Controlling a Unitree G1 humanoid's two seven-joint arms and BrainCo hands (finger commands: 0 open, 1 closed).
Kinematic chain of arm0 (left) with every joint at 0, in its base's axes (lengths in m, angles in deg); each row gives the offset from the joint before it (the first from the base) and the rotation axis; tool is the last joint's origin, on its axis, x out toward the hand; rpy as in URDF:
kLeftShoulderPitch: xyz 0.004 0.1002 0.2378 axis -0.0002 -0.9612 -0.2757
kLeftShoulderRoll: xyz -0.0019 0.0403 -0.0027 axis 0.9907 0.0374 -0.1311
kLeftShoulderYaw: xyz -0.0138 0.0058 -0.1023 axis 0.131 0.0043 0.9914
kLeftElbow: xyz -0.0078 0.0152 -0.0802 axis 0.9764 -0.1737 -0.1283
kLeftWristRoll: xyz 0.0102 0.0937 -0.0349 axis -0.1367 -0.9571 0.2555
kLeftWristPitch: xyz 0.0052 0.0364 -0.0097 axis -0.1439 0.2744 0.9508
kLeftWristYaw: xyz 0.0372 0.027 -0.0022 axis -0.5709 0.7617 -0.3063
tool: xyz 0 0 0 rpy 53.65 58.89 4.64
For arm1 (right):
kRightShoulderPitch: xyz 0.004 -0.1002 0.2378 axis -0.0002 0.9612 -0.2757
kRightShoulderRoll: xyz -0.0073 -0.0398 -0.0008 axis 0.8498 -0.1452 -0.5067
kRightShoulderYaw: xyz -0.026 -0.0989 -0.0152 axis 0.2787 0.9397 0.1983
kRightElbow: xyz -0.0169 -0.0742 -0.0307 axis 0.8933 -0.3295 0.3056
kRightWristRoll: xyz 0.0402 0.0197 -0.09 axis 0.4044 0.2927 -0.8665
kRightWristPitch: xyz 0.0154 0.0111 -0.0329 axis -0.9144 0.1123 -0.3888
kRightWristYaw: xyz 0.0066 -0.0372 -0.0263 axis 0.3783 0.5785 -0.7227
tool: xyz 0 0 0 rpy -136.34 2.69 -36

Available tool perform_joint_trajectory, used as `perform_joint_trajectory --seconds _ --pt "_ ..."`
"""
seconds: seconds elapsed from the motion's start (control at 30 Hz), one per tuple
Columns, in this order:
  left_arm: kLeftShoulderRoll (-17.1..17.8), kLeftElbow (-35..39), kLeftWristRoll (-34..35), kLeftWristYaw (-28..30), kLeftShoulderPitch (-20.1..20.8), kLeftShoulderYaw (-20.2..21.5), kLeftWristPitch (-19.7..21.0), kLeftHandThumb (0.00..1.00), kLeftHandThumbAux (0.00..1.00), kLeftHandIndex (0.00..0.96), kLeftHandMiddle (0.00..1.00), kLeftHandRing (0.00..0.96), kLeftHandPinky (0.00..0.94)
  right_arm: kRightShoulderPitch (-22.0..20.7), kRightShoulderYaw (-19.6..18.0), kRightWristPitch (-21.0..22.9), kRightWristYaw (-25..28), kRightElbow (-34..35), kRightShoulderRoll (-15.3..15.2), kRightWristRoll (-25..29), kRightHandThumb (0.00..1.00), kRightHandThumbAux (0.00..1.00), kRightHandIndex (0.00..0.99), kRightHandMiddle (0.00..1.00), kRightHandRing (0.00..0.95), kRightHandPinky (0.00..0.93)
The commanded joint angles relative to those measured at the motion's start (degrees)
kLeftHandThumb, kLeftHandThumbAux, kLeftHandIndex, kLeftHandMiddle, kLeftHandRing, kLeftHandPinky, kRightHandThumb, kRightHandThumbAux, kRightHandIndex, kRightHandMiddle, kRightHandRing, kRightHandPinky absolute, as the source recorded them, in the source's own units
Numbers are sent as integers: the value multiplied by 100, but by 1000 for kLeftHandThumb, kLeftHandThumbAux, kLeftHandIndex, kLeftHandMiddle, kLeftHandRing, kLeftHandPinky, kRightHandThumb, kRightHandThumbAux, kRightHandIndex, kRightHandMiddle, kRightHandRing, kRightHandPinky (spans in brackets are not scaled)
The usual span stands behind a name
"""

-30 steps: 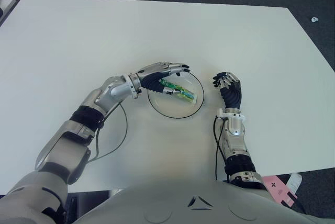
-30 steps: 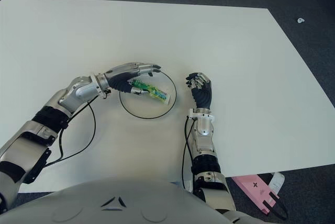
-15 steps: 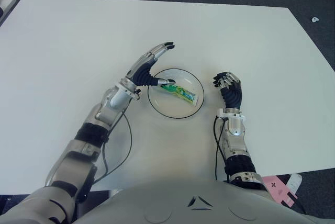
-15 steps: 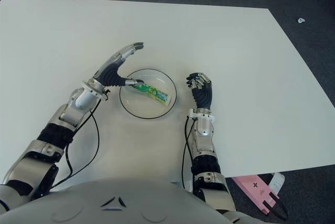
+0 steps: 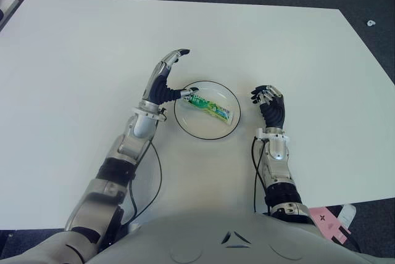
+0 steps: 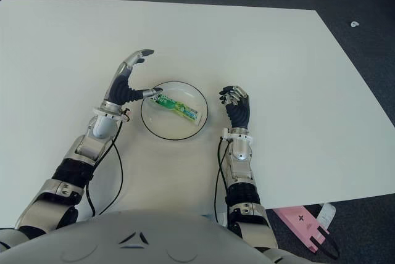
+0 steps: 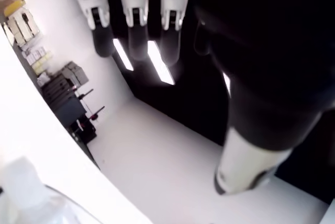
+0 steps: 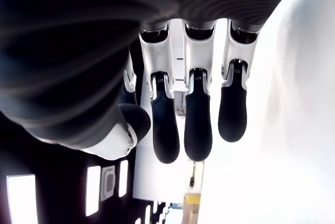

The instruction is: Put the toothpaste on the table into the plate.

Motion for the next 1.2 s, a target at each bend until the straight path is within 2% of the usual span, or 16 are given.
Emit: perform_joint_trajectory --seconds 0.03,0.23,0.47,0.73,0.97,1.07,1.2 --pt "-259 315 231 -185 -432 196 311 0 906 194 201 172 188 312 21 190 10 -396 16 -33 710 727 431 533 543 547" --pt "-801 1101 515 -262 -971 406 1258 0 903 192 201 177 191 300 34 163 18 -422 2 -40 710 728 431 534 546 547" --pt "-1306 1295 680 -520 -1299 541 1779 0 863 221 230 205 212 288 46 197 -5 -415 0 -56 709 729 431 532 543 541" --pt "-1407 1176 1164 -336 -1346 680 1703 0 912 253 253 220 231 258 60 166 -18 -447 7 -67 708 728 431 532 542 533" --pt "-1465 1102 1660 -88 -1575 813 1694 0 974 267 258 220 234 244 71 150 -23 -469 0 -90 708 728 431 532 542 543" --pt "-1554 1086 1766 -117 -1667 844 1753 1 989 287 274 239 264 238 68 158 -22 -472 3 -83 708 728 431 533 543 540" --pt "-1626 686 1875 -223 -1747 909 1616 17 996 312 304 272 309 232 60 157 -41 -485 13 -80 709 727 431 533 544 540"
